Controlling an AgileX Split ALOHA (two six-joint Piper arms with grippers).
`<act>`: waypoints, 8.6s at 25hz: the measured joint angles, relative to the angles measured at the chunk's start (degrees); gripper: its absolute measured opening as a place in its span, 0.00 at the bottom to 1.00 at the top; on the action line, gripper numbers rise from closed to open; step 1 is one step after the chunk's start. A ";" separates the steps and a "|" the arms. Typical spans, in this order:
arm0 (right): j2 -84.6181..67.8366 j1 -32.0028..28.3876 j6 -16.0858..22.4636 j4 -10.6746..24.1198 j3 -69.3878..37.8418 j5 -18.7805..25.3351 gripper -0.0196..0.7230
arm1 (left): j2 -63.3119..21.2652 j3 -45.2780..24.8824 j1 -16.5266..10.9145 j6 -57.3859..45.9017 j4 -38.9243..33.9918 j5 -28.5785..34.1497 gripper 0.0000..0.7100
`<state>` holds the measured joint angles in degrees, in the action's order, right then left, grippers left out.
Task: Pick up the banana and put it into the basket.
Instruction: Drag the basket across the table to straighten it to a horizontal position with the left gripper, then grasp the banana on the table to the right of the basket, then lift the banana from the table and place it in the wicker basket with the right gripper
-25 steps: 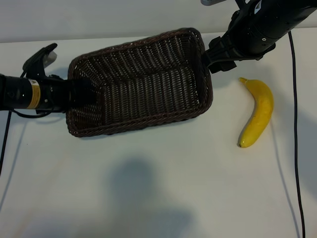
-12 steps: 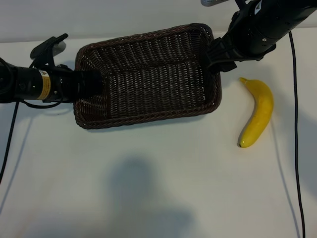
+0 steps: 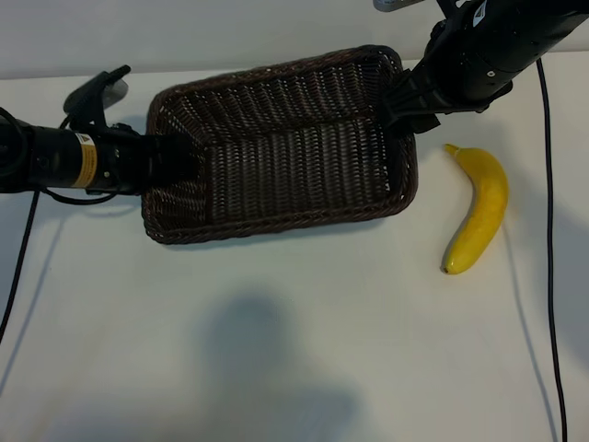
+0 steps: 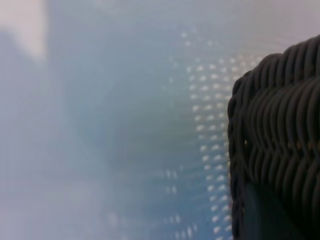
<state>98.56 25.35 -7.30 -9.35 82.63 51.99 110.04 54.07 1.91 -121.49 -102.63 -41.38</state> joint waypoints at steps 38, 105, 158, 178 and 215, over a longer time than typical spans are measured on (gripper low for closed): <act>0.00 0.00 0.00 0.28 0.00 -0.64 0.84 | 0.95 -1.62 -3.30 0.00 0.12 -7.06 0.71; -0.23 -6.77 9.28 11.94 6.66 6.31 0.84 | -21.90 -3.91 -6.41 10.99 0.33 -18.45 0.85; 19.67 -15.17 -0.89 0.77 6.77 13.84 0.84 | -21.90 -3.98 -6.41 10.78 0.38 -18.38 0.85; 25.22 -15.17 -0.48 0.20 6.77 10.43 0.84 | -21.90 -3.98 -6.41 10.83 0.38 -18.43 0.85; 7.25 -17.25 2.23 -3.01 10.94 11.98 0.59 | -21.90 -3.98 -6.41 10.77 0.38 -19.72 0.83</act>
<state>105.81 8.09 -5.07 -12.36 93.56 63.96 88.14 50.09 -4.50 -110.72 -102.24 -61.09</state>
